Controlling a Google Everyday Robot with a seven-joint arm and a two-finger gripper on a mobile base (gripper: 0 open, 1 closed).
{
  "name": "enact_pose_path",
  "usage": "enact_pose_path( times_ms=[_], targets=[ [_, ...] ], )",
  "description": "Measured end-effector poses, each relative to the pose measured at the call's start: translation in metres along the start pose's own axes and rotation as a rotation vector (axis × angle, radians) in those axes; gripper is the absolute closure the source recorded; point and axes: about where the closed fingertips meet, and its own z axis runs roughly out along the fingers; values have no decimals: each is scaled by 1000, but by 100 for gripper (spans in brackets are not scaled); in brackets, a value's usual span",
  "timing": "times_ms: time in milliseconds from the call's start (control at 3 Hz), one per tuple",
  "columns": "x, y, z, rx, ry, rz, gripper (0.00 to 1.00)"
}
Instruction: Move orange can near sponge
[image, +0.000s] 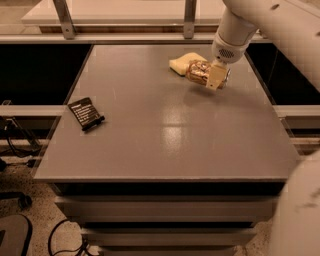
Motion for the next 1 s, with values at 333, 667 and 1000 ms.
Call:
enact_pose_path(
  times_ms=[333,667,1000],
  targets=[
    [-6,-29,13,7,18,7,100],
    [-6,-47,25,10,29,31,100],
    [1,-59,36,4,33,66,100]
  ],
)
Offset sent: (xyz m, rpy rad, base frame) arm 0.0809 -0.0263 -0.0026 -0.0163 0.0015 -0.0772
